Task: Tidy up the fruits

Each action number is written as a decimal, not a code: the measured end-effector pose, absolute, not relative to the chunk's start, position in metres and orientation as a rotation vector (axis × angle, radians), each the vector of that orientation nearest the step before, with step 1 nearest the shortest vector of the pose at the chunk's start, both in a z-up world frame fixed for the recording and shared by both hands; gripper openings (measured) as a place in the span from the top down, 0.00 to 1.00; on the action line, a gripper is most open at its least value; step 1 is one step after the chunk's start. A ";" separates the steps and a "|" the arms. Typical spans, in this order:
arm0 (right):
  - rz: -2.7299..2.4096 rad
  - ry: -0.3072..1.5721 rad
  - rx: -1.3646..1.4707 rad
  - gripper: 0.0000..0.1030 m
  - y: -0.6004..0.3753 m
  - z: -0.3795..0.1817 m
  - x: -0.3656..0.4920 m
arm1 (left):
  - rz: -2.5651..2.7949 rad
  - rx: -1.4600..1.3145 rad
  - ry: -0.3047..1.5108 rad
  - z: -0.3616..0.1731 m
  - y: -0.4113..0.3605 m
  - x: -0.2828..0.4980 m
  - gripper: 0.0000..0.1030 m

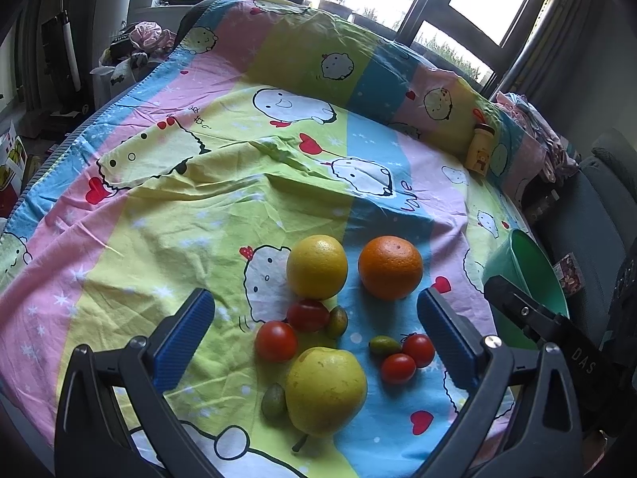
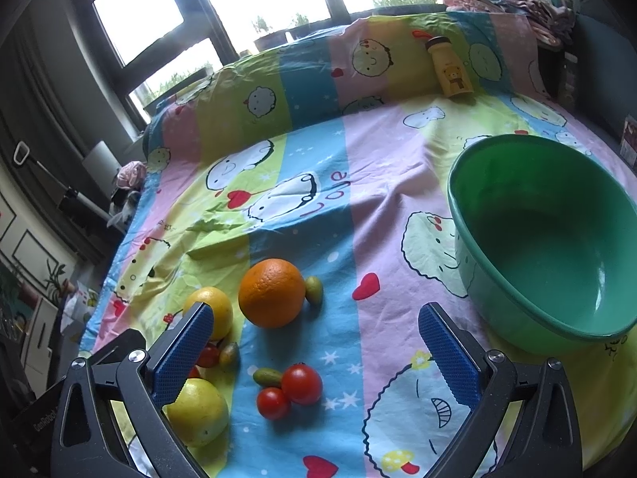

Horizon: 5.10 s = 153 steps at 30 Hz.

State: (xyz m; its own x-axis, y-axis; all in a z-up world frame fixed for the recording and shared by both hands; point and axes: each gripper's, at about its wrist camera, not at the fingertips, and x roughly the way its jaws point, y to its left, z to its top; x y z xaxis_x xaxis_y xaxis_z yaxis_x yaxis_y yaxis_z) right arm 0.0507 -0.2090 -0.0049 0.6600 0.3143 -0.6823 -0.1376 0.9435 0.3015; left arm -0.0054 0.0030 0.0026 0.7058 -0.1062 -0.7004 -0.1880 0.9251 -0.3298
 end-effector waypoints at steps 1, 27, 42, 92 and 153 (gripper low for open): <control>0.257 0.812 0.230 0.00 -0.209 -0.005 0.051 | 0.045 -0.398 0.791 0.003 0.003 -0.005 0.02; 0.261 0.794 0.223 0.00 -0.205 -0.002 0.050 | 0.017 -0.402 0.764 0.008 0.000 -0.009 0.09; 0.282 0.805 0.237 0.22 -0.204 -0.003 0.050 | -0.032 -0.418 0.756 0.013 -0.002 -0.007 0.22; 0.584 1.282 0.475 0.57 -0.115 -0.061 0.133 | -0.048 -0.440 1.014 -0.030 0.017 0.059 0.61; 0.621 1.025 0.426 0.45 -0.129 -0.020 0.111 | -0.118 -0.321 0.804 -0.001 -0.015 0.050 0.50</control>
